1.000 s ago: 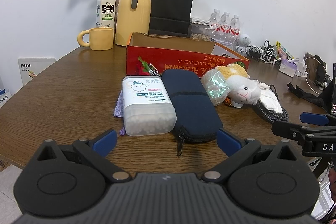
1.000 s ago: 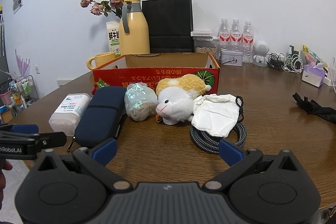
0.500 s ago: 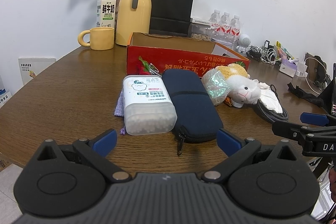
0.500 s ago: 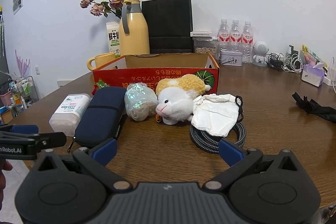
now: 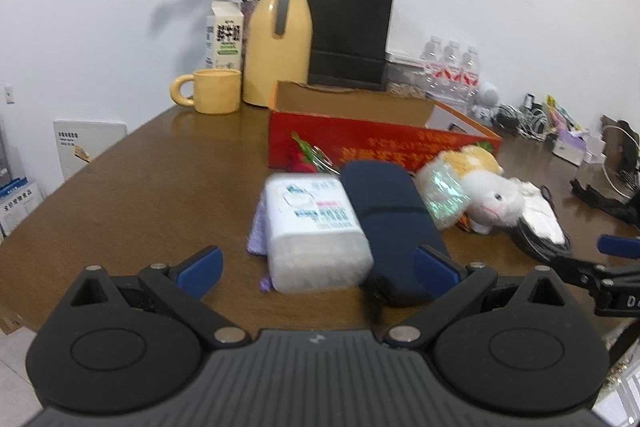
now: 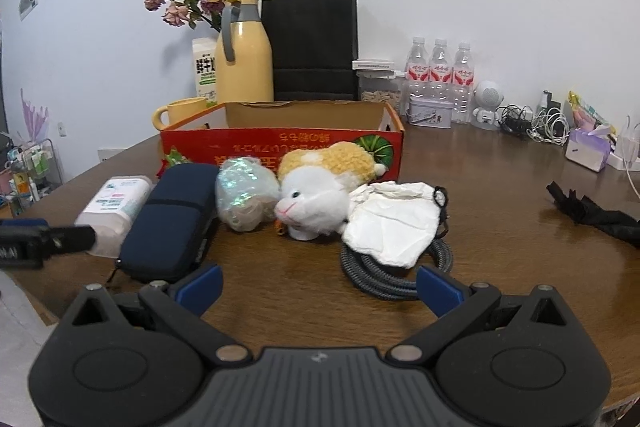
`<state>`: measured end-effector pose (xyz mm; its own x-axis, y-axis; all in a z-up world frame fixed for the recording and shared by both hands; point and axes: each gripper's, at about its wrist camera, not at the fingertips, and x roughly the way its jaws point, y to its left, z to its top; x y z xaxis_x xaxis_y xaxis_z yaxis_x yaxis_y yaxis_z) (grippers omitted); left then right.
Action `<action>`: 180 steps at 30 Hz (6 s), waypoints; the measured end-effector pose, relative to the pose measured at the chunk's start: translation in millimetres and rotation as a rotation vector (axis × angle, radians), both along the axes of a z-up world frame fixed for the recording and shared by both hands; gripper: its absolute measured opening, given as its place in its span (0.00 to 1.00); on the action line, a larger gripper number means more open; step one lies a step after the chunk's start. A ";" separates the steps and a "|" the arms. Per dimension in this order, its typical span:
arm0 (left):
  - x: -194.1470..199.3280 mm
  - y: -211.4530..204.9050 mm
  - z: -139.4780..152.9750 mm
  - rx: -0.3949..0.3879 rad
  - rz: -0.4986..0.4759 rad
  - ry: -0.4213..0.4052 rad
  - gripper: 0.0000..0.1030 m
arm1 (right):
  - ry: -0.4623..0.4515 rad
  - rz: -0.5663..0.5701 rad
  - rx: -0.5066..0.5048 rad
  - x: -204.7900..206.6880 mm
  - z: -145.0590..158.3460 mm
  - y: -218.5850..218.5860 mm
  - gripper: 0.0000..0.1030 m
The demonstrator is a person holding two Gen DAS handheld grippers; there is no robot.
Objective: Organize objects
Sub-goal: 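Grasp the white cotton-bud container with the left gripper while the right gripper approaches the mask, then carry the cotton-bud container into the cardboard box with the left gripper and release, then grasp the navy zippered pouch with the left gripper while the right gripper grasps the braided cable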
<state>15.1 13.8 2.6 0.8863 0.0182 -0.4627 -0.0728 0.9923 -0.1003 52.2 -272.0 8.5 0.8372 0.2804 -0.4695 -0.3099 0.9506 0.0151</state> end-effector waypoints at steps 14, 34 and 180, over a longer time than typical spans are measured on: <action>43.1 20.5 -2.5 -0.008 0.116 0.058 1.00 | 0.008 -0.044 -0.031 60.7 -7.1 -17.2 1.00; 77.8 10.6 -18.4 -0.020 0.090 0.147 0.76 | 0.079 -0.043 -0.033 103.1 -18.7 -8.3 1.00; 90.6 -18.4 6.4 -0.026 -0.034 0.174 1.00 | 0.181 0.058 -0.075 103.3 -27.4 -18.2 1.00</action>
